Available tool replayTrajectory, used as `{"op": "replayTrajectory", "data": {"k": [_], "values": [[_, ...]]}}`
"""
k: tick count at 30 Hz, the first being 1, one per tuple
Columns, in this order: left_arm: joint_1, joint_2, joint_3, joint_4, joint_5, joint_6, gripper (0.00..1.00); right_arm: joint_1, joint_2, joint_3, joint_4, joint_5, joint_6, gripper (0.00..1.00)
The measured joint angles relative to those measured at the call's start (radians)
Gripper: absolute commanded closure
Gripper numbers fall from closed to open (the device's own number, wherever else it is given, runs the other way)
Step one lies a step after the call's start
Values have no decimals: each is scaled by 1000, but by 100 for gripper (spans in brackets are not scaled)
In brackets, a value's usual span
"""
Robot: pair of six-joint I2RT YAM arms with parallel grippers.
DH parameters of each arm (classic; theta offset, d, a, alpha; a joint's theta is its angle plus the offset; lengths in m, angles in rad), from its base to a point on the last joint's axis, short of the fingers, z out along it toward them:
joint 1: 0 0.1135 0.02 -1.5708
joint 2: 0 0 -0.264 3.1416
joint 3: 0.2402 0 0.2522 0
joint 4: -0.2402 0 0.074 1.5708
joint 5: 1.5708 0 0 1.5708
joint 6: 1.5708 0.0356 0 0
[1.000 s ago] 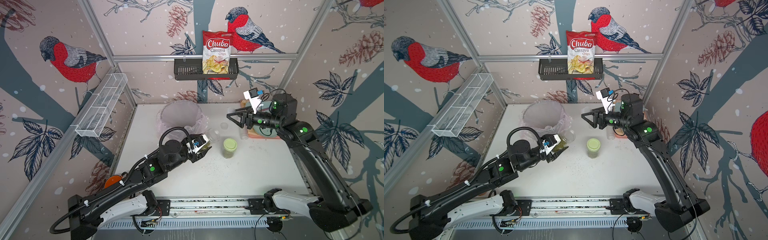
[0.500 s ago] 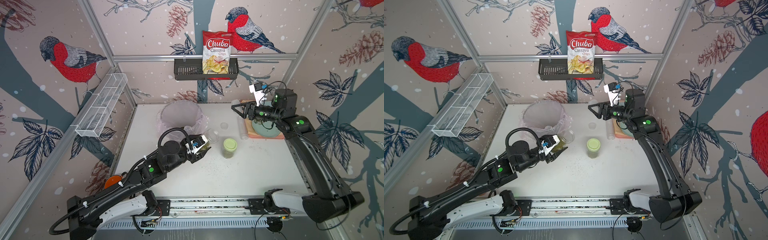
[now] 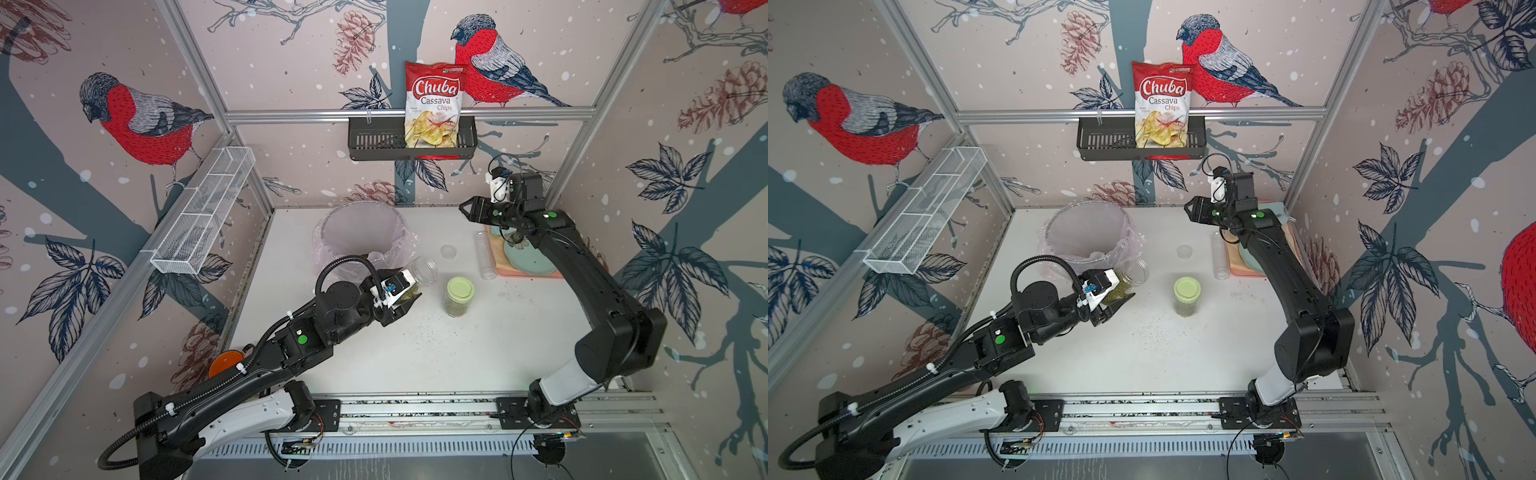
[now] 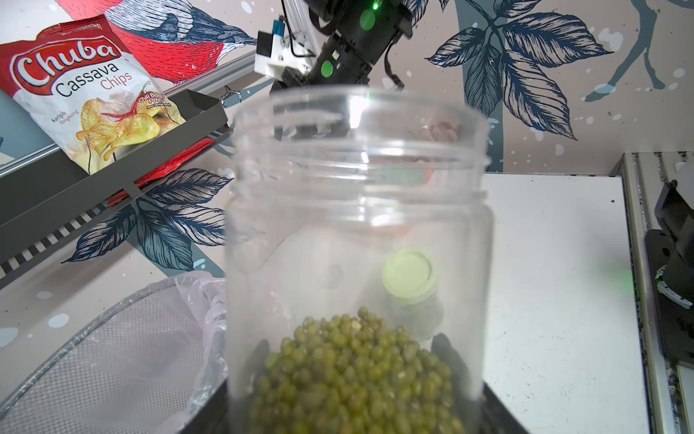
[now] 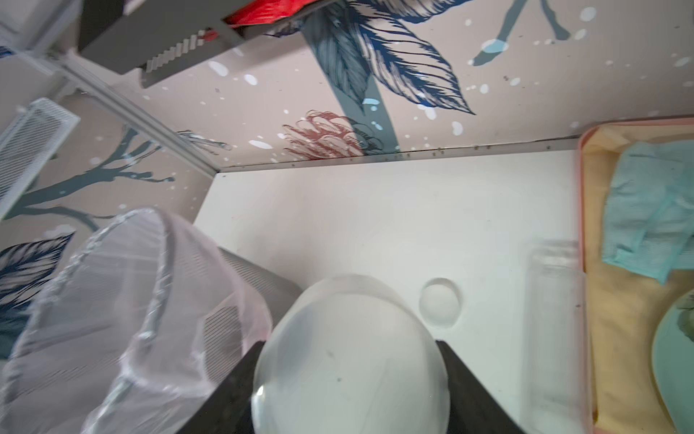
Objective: Empty moldy mung beans from jars
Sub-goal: Place the lid at the center of the board.
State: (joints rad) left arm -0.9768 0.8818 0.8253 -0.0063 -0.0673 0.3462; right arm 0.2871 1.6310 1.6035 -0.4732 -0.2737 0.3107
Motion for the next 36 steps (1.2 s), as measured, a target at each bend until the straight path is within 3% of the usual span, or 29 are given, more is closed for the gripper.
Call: {"op": "replayTrajectory", "data": {"k": [8,14,36], "values": [[0,1,0,1,-16,1,87,0,140,72,8,145,13,39],[0,-2,-1,0,-23,2,87,0,175,68,20,169,13,39],[0,2,-20,2,-49,8,87,18,563,287,-137,216,-16,39]]}}
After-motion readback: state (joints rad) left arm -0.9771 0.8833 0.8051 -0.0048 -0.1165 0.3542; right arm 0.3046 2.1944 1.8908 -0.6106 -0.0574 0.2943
